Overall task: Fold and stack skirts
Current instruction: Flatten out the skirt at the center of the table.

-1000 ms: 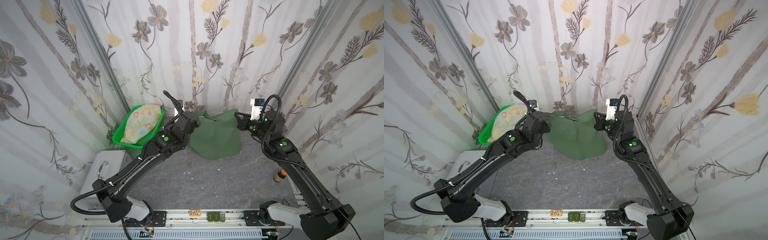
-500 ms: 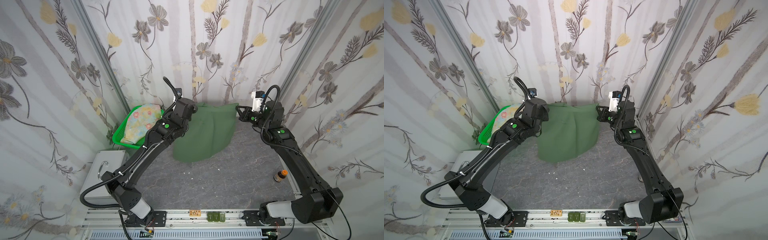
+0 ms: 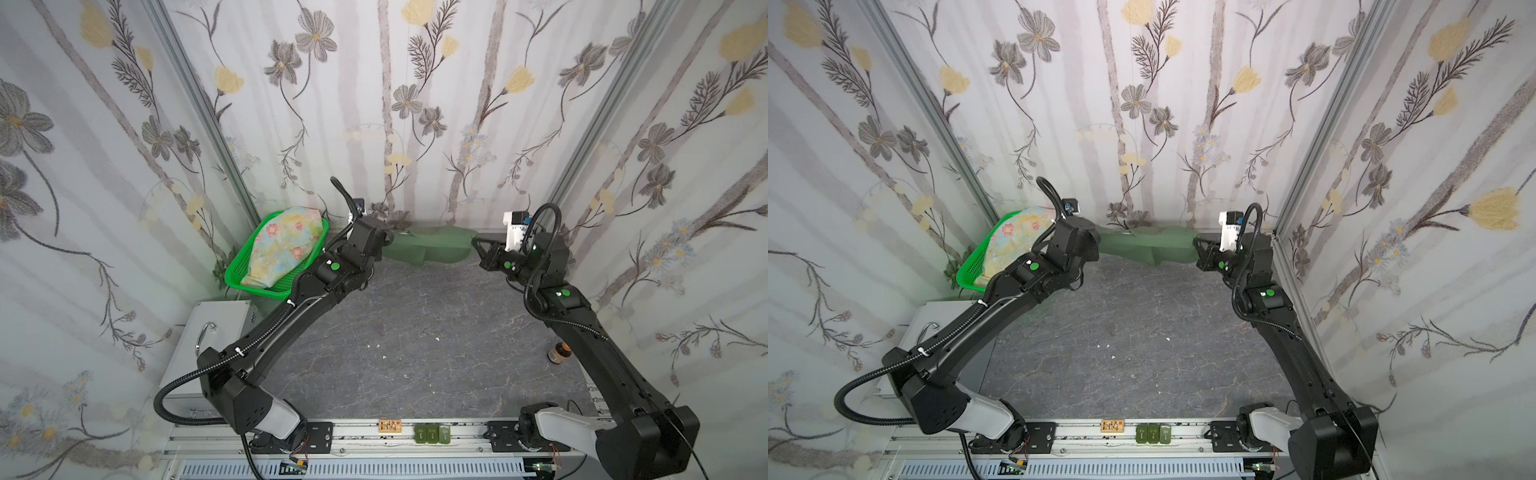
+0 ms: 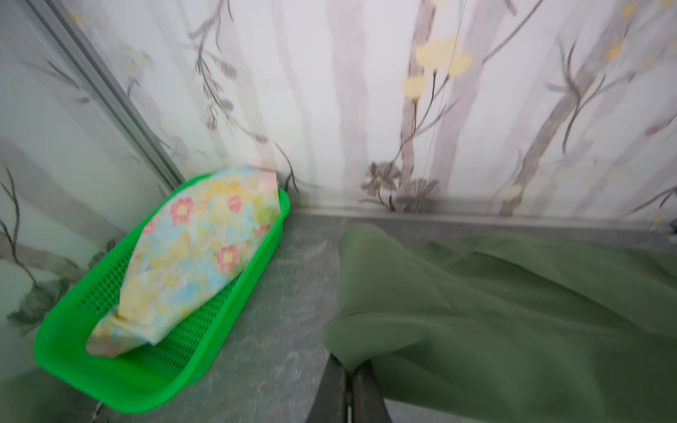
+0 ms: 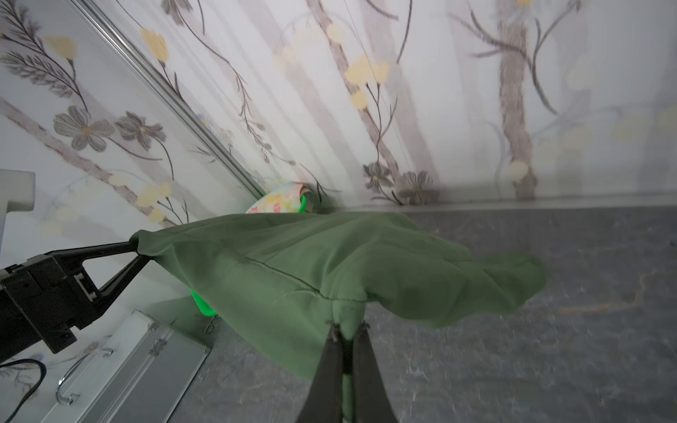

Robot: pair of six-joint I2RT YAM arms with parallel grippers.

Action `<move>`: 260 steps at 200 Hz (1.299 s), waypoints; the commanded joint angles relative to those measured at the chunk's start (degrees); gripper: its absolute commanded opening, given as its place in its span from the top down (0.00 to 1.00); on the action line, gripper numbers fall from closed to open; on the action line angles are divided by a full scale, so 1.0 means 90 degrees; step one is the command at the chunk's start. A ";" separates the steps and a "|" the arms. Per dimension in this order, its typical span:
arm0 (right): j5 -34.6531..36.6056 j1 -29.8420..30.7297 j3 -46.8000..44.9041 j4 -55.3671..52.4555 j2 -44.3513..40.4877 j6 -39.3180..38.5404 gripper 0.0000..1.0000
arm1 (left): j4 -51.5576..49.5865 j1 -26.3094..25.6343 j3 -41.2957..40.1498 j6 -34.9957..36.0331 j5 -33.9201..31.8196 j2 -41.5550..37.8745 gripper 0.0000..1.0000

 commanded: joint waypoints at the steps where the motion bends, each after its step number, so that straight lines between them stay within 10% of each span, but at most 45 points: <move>1: 0.0790 0.0220 -0.1180 0.0350 -0.0464 0.0319 1.00 | -0.0244 -0.0112 -0.1400 -0.1302 -0.0389 -0.0594 1.00; 34: 0.0961 0.0756 -0.2763 0.0406 -0.0657 0.0829 1.00 | -0.0248 -0.0214 -0.3221 -0.2459 0.0171 -0.1530 0.99; 46: 0.0884 0.0799 -0.3093 0.0509 -0.0647 0.1052 0.79 | -0.0261 -0.0225 -0.3600 -0.2724 0.0364 -0.1868 0.39; 69: 0.1013 0.0824 -0.3182 0.0502 -0.0637 0.1066 0.53 | -0.0273 -0.0216 -0.3965 -0.2940 0.0527 -0.2516 0.27; 120: 0.1189 0.0814 -0.2058 0.0319 -0.0022 0.0568 0.48 | -0.0258 -0.0196 -0.3446 -0.2604 0.0485 -0.2099 0.27; 167: 0.1022 0.0805 -0.1034 0.0915 0.1571 0.0461 0.49 | -0.0026 -0.0107 -0.2320 -0.1935 -0.0024 0.0004 0.31; 260: 0.0696 0.0494 0.0159 0.1268 0.4410 0.0913 0.90 | 0.1101 0.0581 -0.0787 -0.1271 0.0304 0.2797 0.34</move>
